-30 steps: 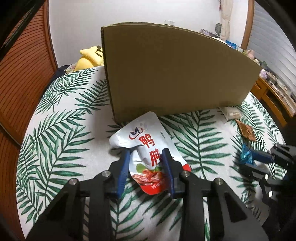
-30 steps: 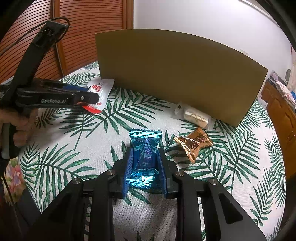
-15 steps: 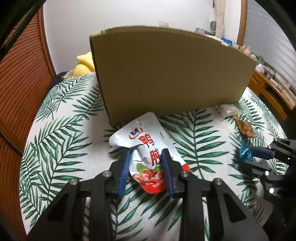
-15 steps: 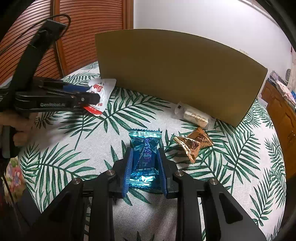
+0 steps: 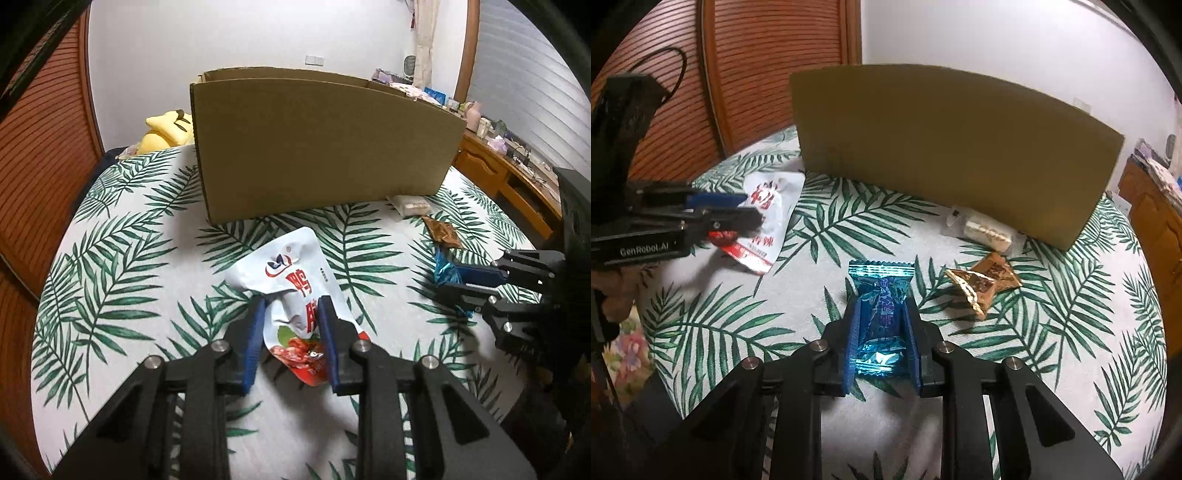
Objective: Organize snacks
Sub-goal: 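Lift both held snacks and carry them over the cardboard box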
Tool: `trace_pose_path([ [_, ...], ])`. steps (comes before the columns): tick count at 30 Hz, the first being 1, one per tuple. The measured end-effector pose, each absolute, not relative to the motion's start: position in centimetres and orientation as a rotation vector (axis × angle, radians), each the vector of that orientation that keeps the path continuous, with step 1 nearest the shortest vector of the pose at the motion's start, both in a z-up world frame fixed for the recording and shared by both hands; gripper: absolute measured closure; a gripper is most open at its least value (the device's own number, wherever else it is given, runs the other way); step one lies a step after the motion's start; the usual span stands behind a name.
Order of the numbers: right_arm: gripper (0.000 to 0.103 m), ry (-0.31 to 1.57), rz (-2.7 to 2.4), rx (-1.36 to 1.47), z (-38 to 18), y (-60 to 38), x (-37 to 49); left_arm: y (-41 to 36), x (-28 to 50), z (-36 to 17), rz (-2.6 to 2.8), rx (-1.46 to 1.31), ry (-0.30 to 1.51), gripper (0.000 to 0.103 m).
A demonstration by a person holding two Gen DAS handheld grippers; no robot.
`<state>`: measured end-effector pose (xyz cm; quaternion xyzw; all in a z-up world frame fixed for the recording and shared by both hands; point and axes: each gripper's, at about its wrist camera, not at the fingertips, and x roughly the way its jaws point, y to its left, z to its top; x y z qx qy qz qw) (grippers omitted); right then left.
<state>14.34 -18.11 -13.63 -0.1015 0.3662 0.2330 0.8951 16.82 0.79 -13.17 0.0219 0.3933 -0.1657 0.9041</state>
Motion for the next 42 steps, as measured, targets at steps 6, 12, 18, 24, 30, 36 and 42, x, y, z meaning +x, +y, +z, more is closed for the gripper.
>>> trace_pose_path([
  [6, 0.083, 0.722, 0.492, -0.177, -12.2, -18.6, 13.1, 0.5, 15.4, -13.0, -0.369, 0.035, 0.788, 0.08],
  [12, 0.083, 0.692, 0.498, -0.167, -10.8, -18.4, 12.6, 0.5, 14.6, -12.2, -0.381, 0.017, 0.755, 0.082],
  [18, 0.083, 0.666, 0.497, -0.176, -10.1, -18.4, 12.0, 0.2, 14.2, -11.5, -0.396, 0.001, 0.733, 0.082],
  [24, 0.082, 0.634, 0.487, -0.166, -8.6, -19.1, 11.7, -0.3, 13.7, -9.1, -0.414, -0.005, 0.674, 0.082],
  [30, 0.082, 0.588, 0.472, -0.171, -5.9, -19.6, 12.6, -1.0, 15.2, -5.9, -0.416, 0.007, 0.617, 0.082],
  [36, 0.082, 0.561, 0.441, -0.179, -3.0, -20.3, 13.8, -1.9, 17.2, -2.8, -0.415, 0.029, 0.575, 0.082],
  [42, 0.082, 0.543, 0.416, -0.184, -1.0, -20.8, 15.5, -2.4, 18.9, -0.8, -0.415, 0.046, 0.545, 0.081],
])
